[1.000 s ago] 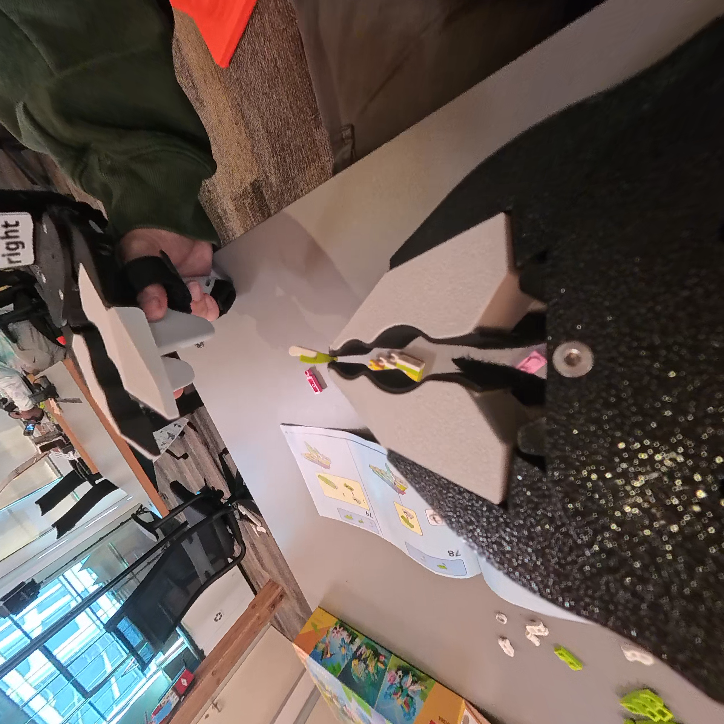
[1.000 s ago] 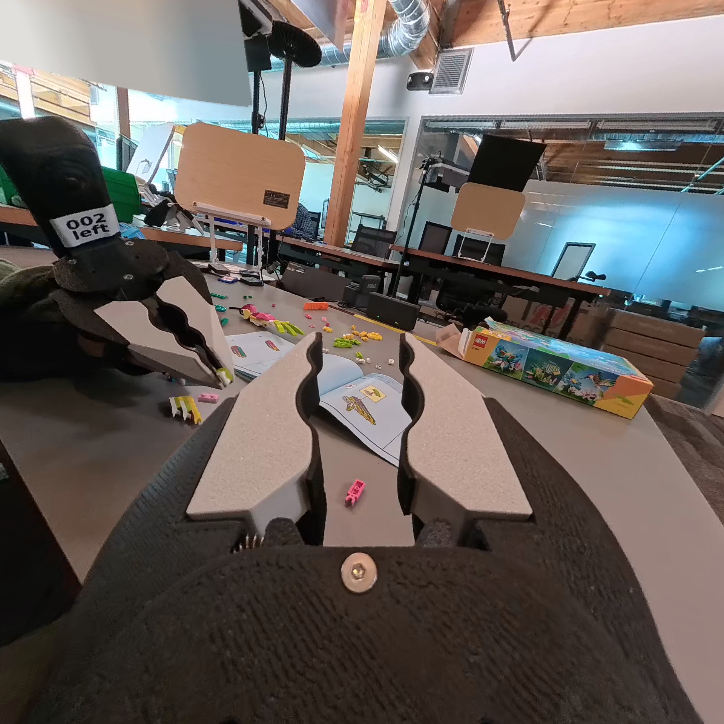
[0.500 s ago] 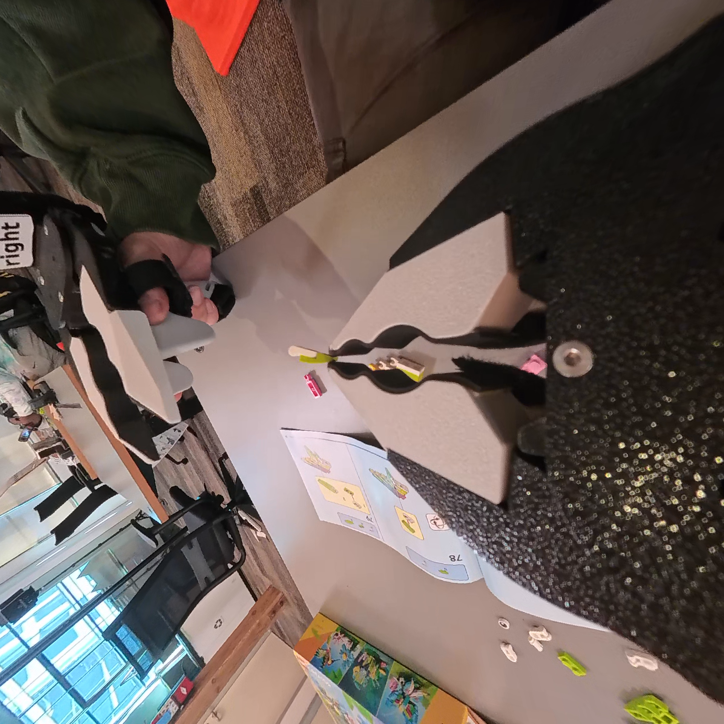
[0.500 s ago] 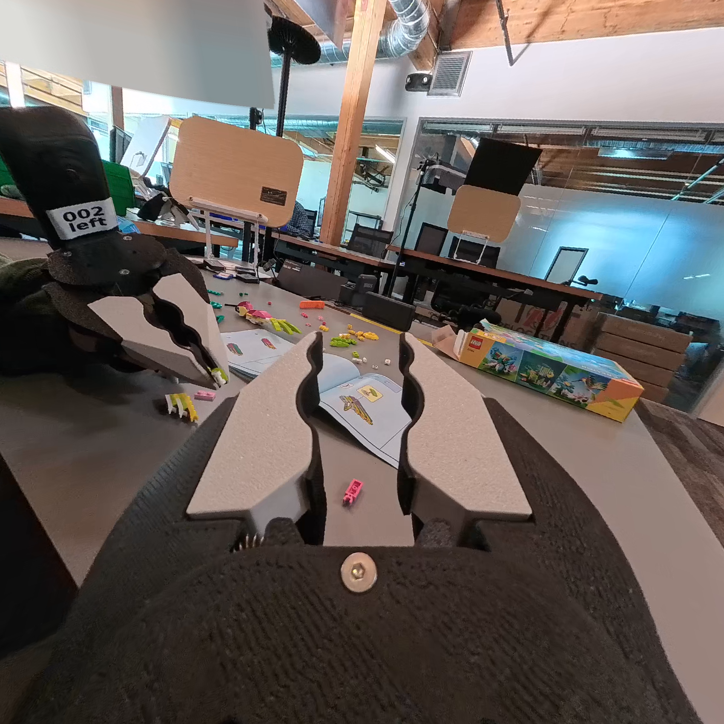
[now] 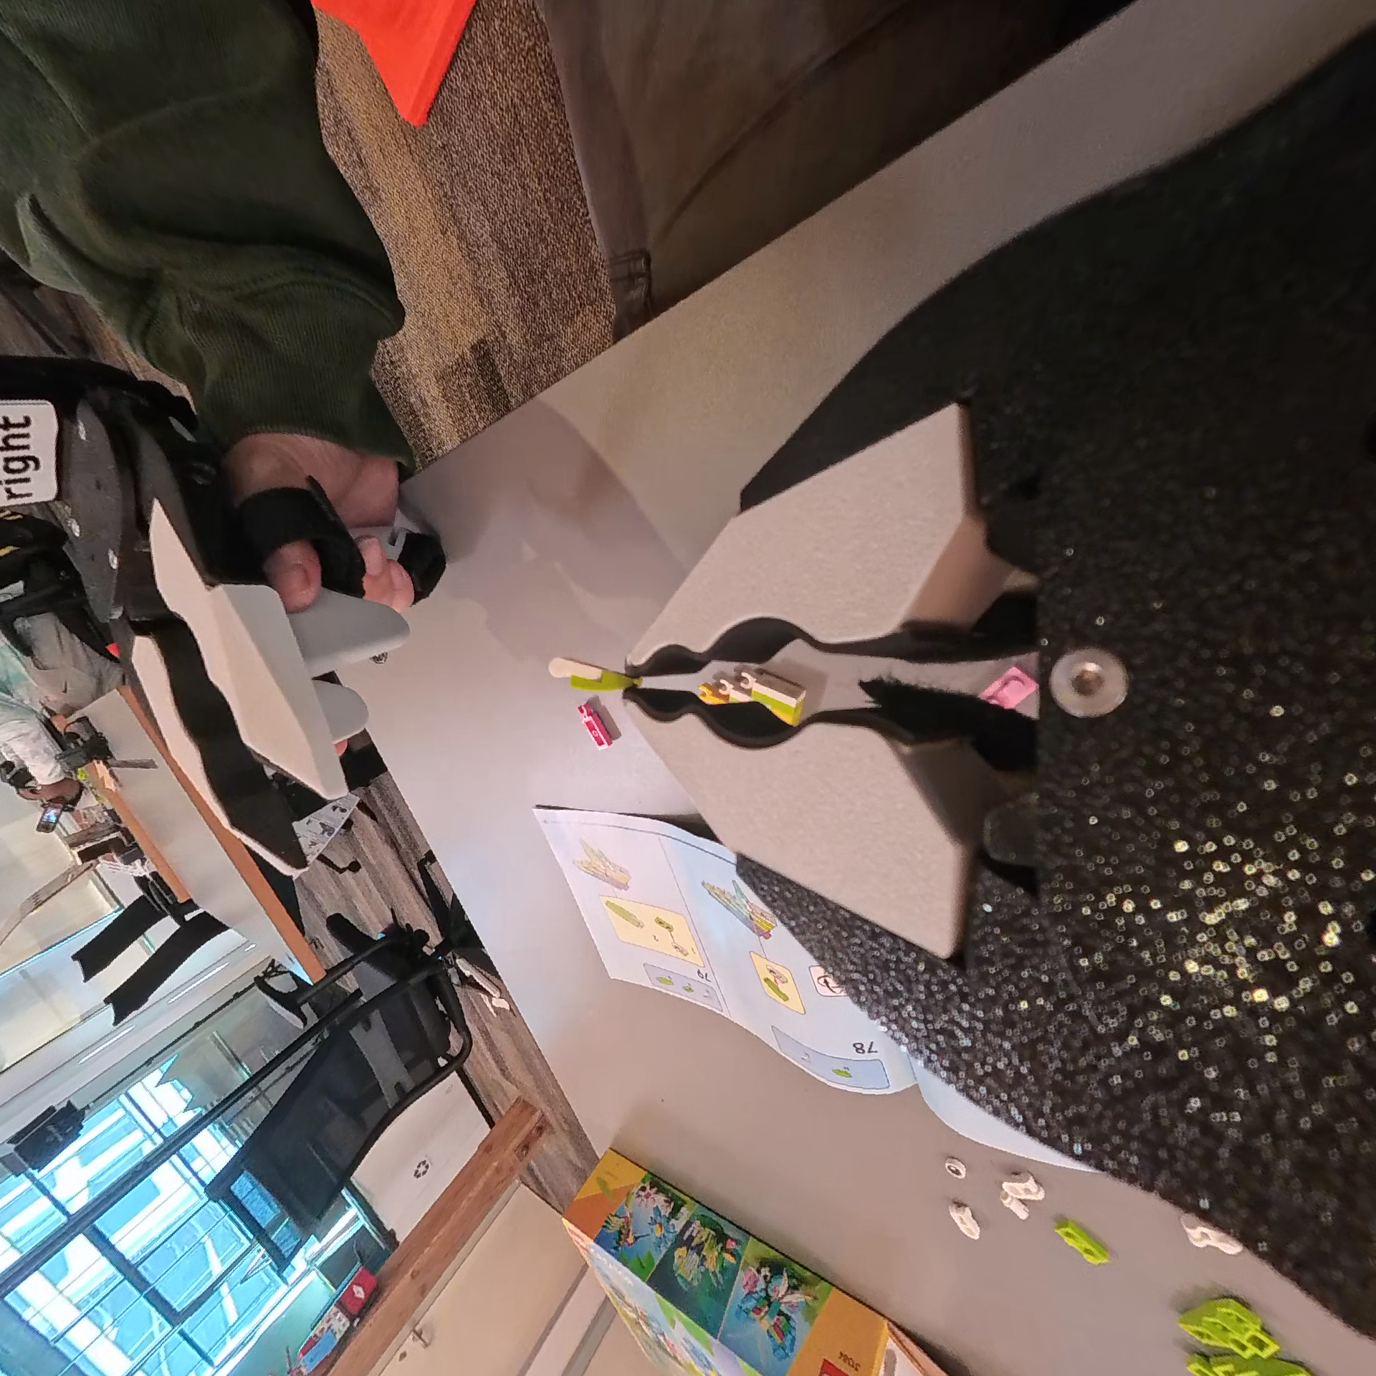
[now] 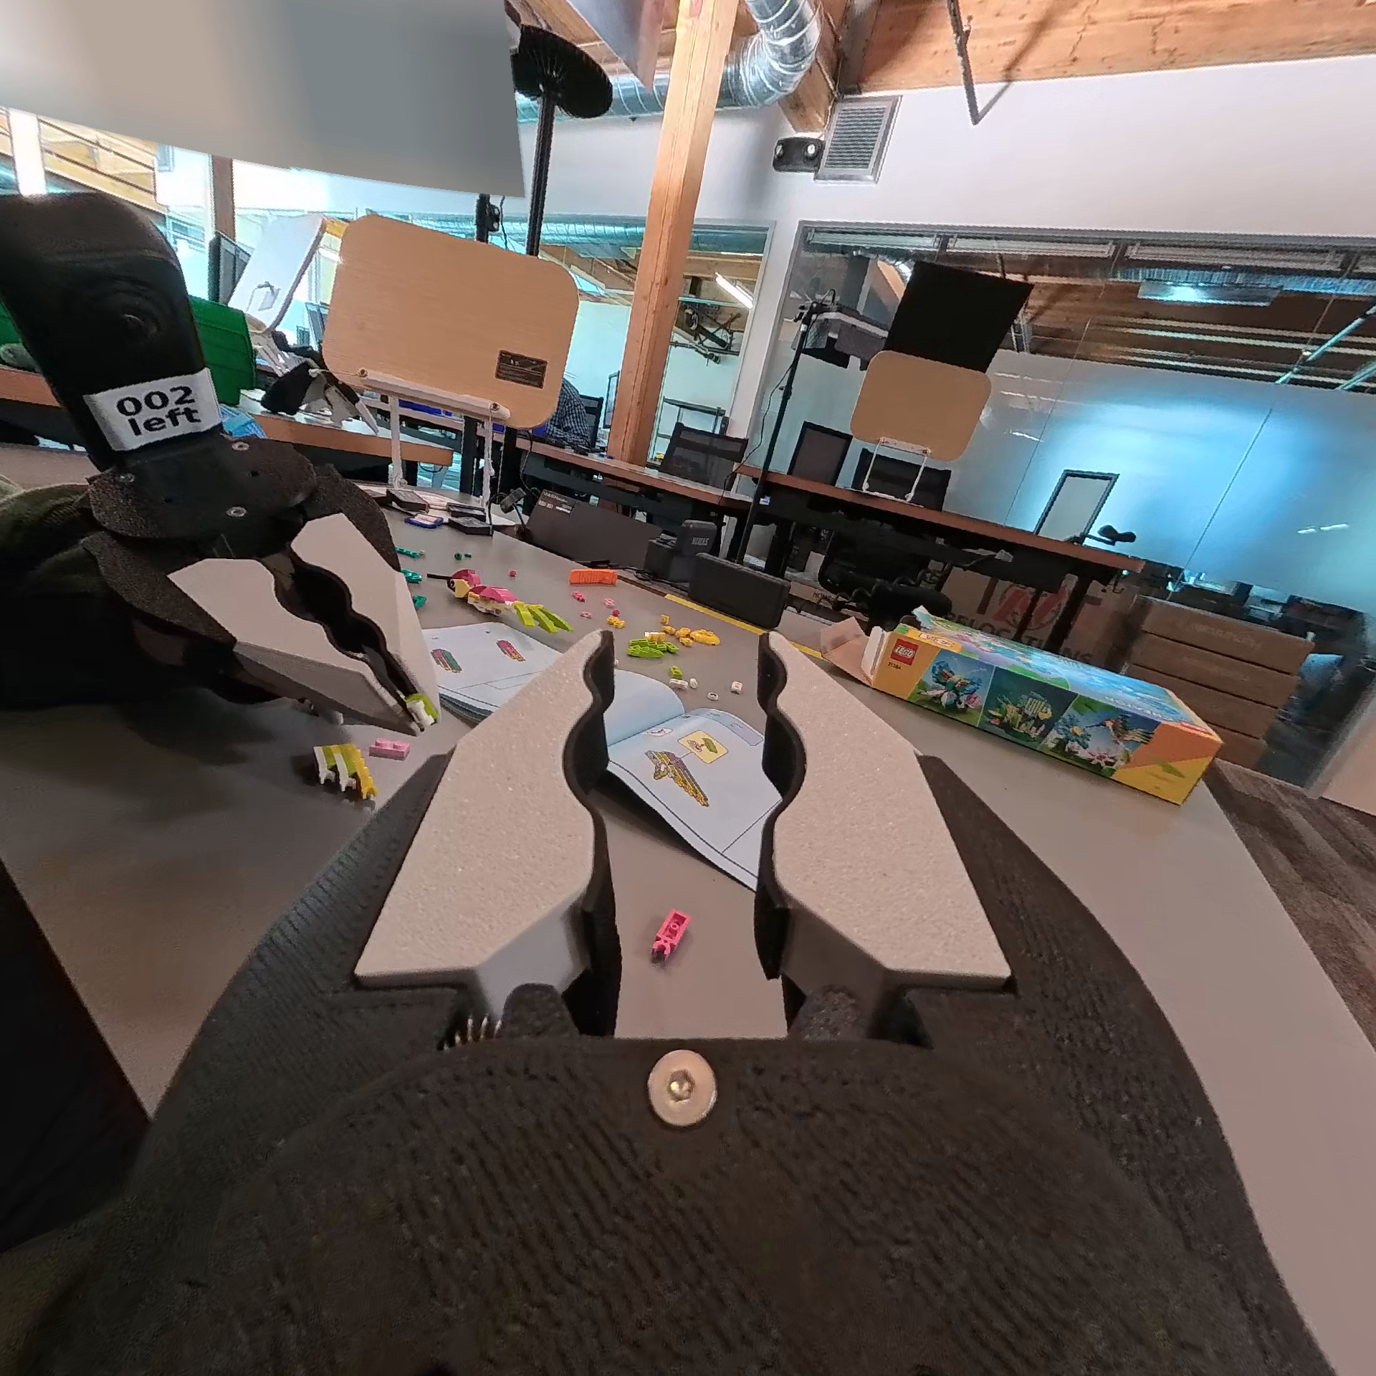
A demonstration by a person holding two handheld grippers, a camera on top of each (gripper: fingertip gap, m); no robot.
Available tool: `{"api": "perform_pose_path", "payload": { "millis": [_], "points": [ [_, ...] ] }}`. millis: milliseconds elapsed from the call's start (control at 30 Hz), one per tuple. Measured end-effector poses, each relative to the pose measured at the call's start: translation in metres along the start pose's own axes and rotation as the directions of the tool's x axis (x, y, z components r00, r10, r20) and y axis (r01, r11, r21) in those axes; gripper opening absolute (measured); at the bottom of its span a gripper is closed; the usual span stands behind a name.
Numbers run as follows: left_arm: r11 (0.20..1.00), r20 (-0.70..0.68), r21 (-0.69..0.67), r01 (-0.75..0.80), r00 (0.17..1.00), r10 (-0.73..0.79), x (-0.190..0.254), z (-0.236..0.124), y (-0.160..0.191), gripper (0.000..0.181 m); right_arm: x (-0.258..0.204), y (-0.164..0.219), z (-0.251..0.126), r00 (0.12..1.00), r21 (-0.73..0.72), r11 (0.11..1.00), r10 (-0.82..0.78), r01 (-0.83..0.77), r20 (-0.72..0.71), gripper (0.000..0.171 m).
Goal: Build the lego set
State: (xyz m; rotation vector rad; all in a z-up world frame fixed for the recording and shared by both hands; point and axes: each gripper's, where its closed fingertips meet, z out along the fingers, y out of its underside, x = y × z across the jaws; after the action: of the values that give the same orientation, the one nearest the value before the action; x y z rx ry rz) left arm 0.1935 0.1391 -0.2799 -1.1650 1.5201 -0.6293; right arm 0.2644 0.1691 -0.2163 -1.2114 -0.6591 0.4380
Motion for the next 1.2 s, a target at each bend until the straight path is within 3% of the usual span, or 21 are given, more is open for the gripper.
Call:
{"api": "perform_pose_path", "payload": {
  "millis": [200, 300, 400, 467, 567, 700, 800, 900, 1133, 1200],
  "points": [
    [1.000, 0.035, 0.009, -0.002, 0.999, 0.002, -0.006, -0.002, -0.002, 0.000, -0.001, 0.001, 0.001, 1.000, -0.002, 1.000, -0.001, 0.001, 0.012, 0.037],
    [0.984, 0.063, 0.144, 0.109, 0.991, -0.119, -0.020, -0.014, -0.022, 0.000, -0.008, -0.001, 0.006, 0.996, 0.003, 0.998, 0.060, -0.060, 0.058, 0.039],
    [0.841, -0.149, 0.408, 0.355, 0.935, -0.322, -0.024, -0.039, -0.063, 0.000, -0.038, -0.020, 0.022, 0.896, 0.023, 0.925, 0.362, -0.380, 0.257, 0.039],
    [0.696, -0.342, 0.544, 0.469, 0.881, -0.326, -0.020, -0.062, -0.087, 0.000, -0.054, -0.043, 0.033, 0.811, 0.059, 0.857, 0.460, -0.512, 0.362, 0.037],
    [0.605, -0.442, 0.576, 0.549, 0.833, -0.334, -0.021, -0.074, -0.095, 0.000, -0.079, -0.073, 0.045, 0.739, 0.102, 0.815, 0.455, -0.570, 0.496, 0.028],
    [0.480, -0.606, 0.549, 0.684, 0.721, -0.335, -0.020, -0.088, -0.105, 0.000, -0.113, -0.084, 0.051, 0.669, 0.038, 0.837, 0.407, -0.545, 0.622, 0.026],
    [0.475, -0.611, 0.539, 0.696, 0.711, -0.348, -0.023, -0.087, -0.101, 0.000, -0.119, -0.082, 0.056, 0.726, 0.056, 0.883, 0.345, -0.466, 0.595, 0.023],
    [0.521, -0.585, 0.519, 0.678, 0.726, -0.361, -0.021, -0.080, -0.097, 0.000, -0.120, -0.081, 0.061, 0.779, 0.071, 0.917, 0.289, -0.391, 0.556, 0.015],
    [0.544, -0.565, 0.468, 0.697, 0.709, -0.422, -0.023, -0.068, -0.087, 0.000, -0.109, -0.072, 0.066, 0.837, 0.057, 0.939, 0.272, -0.338, 0.474, 0.005],
    [0.575, -0.523, 0.453, 0.681, 0.726, -0.447, -0.027, -0.063, -0.081, 0.011, -0.101, -0.070, 0.065, 0.854, 0.059, 0.941, 0.276, -0.334, 0.441, 0.004]
  ]
}}
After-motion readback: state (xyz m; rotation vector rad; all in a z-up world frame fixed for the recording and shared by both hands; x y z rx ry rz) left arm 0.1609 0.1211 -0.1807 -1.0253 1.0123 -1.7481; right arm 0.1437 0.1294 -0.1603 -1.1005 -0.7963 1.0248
